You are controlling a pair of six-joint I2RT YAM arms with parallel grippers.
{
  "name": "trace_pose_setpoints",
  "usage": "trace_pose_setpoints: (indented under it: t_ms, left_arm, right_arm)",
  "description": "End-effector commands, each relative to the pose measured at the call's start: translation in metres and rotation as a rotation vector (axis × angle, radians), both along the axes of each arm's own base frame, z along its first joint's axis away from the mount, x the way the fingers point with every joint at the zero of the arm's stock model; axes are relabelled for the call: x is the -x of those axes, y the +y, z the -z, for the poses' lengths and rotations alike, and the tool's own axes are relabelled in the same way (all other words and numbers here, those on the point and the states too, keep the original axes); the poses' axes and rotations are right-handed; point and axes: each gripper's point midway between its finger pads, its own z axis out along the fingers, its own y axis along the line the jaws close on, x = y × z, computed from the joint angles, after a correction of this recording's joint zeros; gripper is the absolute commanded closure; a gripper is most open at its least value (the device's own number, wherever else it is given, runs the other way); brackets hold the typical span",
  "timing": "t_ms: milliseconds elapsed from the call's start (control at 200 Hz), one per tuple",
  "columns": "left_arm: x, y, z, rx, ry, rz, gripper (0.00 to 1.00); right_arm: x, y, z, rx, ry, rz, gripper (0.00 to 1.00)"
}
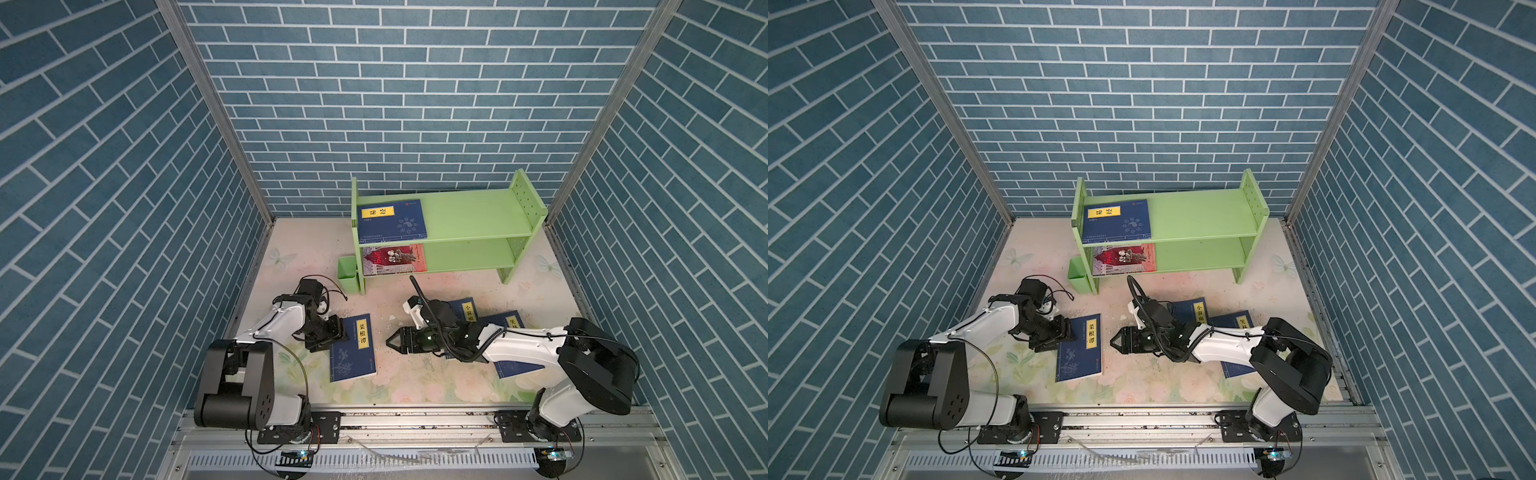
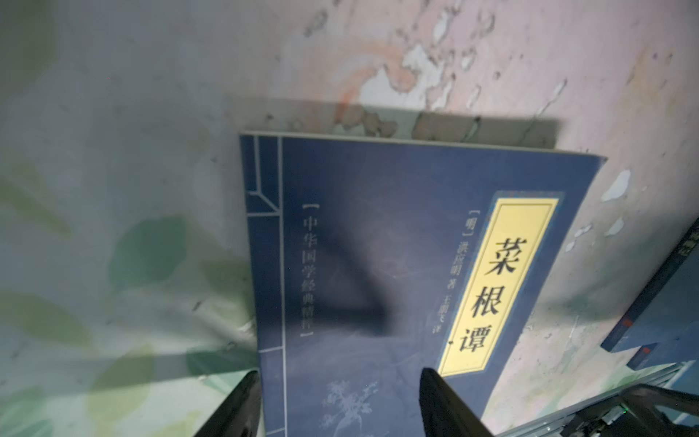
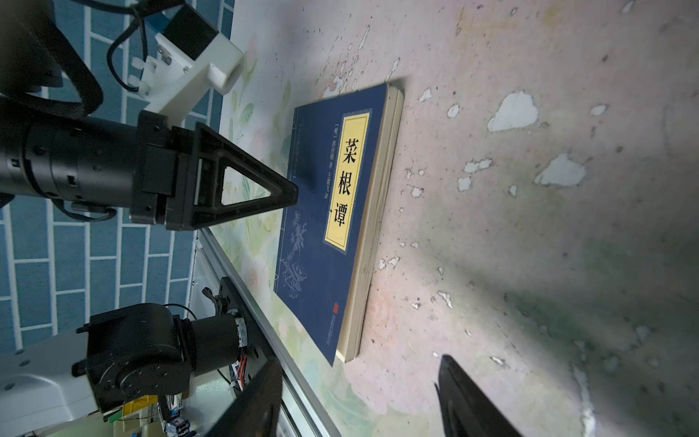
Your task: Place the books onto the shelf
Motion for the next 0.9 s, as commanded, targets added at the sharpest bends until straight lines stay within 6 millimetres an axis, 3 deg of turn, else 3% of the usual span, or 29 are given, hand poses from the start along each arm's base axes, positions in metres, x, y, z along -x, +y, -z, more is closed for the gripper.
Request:
trace_pose_setpoints:
  t_ms: [0,115,240,435,620,895]
  left_arm:
    - [0.008,-0.009,0.006,0.007,0.019,0.049,0.31]
    - [0.007,-0.02,0.002,0.048,0.006,0.067,0.31]
    - [0.009,-0.046,-0.003,0.162,-0.018,0.103,0.31]
    - [0.011,-0.076,-0.011,0.259,-0.046,0.191,0.28]
    - [0.016,-0.078,-0.01,0.283,-0.039,0.178,0.27]
    - [0.019,-0.072,-0.008,0.251,-0.057,0.166,0.26]
  right_arm:
    - [-0.004,0.006,-0.011,-0.026,0.002,0.021,0.34]
    - [-0.003,0.006,-0.008,-0.02,0.01,0.018,0.34]
    - [-0.001,0.006,-0.004,-0.012,0.022,0.012,0.33]
    - [-0.002,-0.003,0.016,0.06,0.046,0.022,0.33]
    - [-0.004,-0.015,0.033,0.159,0.041,0.041,0.33]
    - [-0.002,0.003,0.04,0.124,0.074,-0.005,0.34]
